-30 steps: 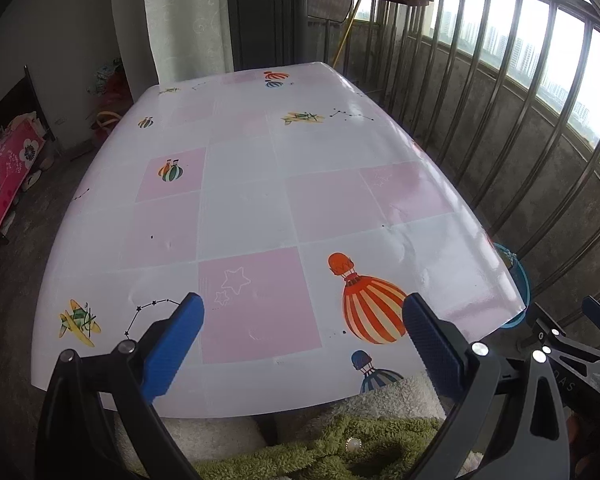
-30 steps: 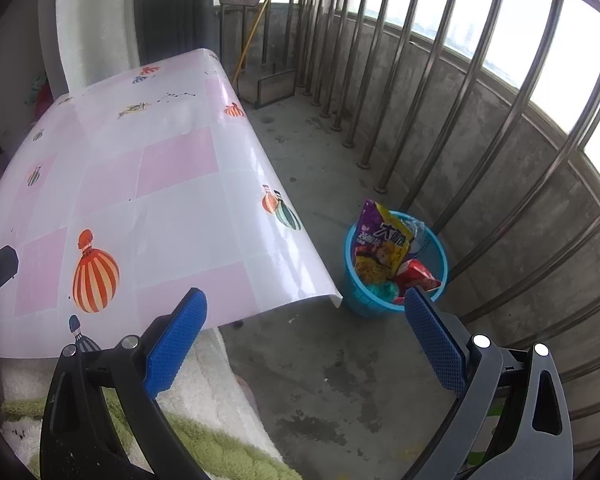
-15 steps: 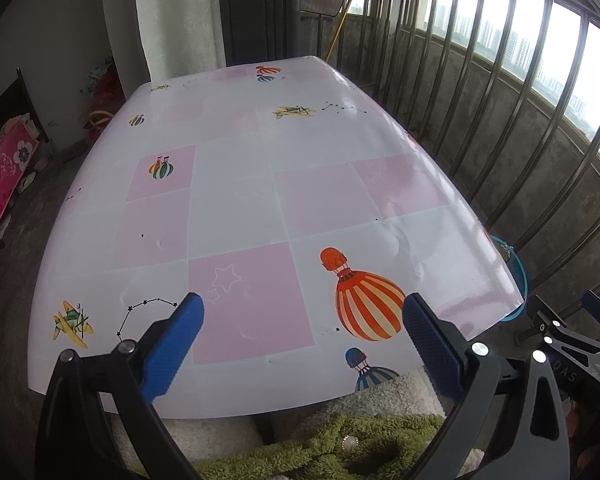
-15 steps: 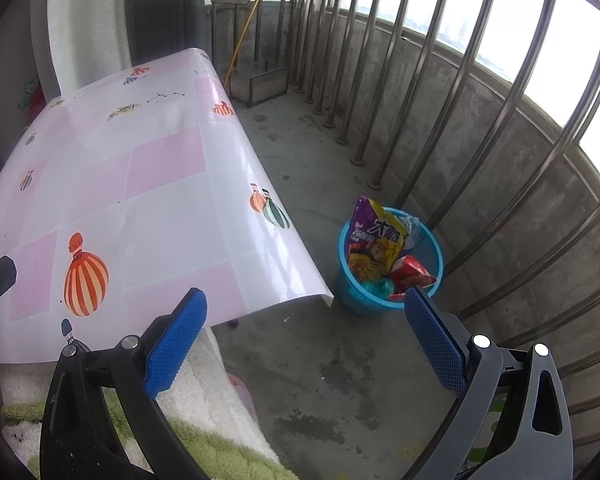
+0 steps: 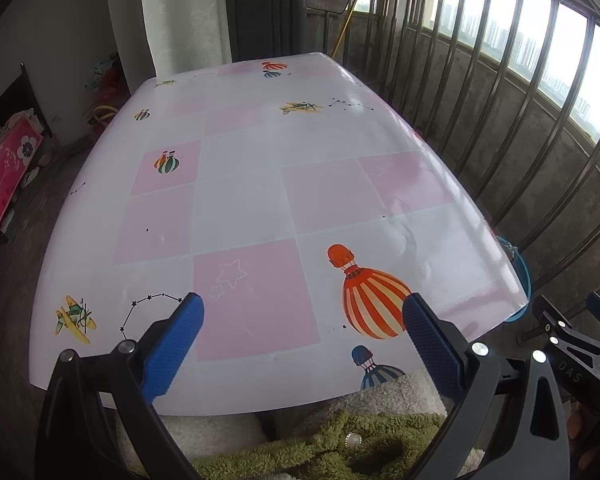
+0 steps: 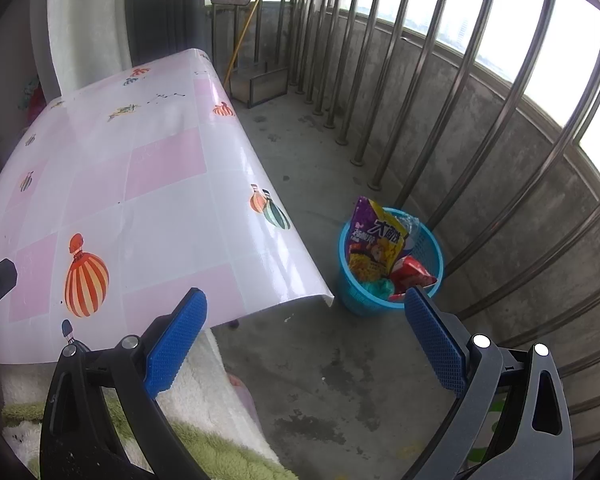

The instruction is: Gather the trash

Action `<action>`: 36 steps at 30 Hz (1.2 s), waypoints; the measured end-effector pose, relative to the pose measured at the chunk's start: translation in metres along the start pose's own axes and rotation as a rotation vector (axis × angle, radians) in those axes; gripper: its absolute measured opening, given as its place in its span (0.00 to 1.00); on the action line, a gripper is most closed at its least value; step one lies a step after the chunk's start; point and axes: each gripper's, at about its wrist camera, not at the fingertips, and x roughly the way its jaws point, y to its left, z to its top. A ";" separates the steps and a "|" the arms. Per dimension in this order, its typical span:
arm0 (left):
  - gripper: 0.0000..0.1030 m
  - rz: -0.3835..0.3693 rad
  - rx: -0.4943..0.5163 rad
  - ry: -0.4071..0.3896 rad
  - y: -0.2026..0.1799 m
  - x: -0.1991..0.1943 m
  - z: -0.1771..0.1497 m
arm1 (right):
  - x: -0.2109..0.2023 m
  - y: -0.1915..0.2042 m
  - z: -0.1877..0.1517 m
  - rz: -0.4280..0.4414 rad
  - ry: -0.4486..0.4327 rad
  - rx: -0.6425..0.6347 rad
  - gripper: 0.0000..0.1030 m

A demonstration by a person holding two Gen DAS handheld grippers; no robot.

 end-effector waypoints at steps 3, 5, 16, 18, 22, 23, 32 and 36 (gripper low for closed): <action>0.94 0.001 -0.004 -0.001 0.002 -0.001 0.000 | -0.001 0.000 0.002 0.000 -0.004 -0.003 0.92; 0.94 0.001 -0.005 -0.001 0.002 -0.001 0.000 | -0.001 0.001 0.001 0.001 -0.003 -0.002 0.92; 0.94 0.003 -0.009 -0.002 0.005 -0.001 0.000 | -0.001 0.003 0.001 0.002 -0.008 -0.005 0.92; 0.94 0.004 -0.009 -0.002 0.005 -0.001 0.000 | -0.001 0.003 0.001 0.001 -0.009 -0.006 0.92; 0.94 0.004 -0.009 -0.002 0.005 -0.001 0.000 | -0.001 0.003 0.000 0.002 -0.008 -0.006 0.92; 0.94 0.004 -0.009 -0.002 0.005 -0.001 0.000 | -0.001 0.003 0.000 0.001 -0.009 -0.007 0.92; 0.94 0.009 -0.013 -0.006 0.006 -0.003 0.001 | -0.001 0.004 -0.001 0.001 -0.009 -0.004 0.92; 0.94 0.009 -0.013 -0.007 0.006 -0.003 0.001 | -0.001 0.005 0.000 0.000 -0.012 -0.005 0.92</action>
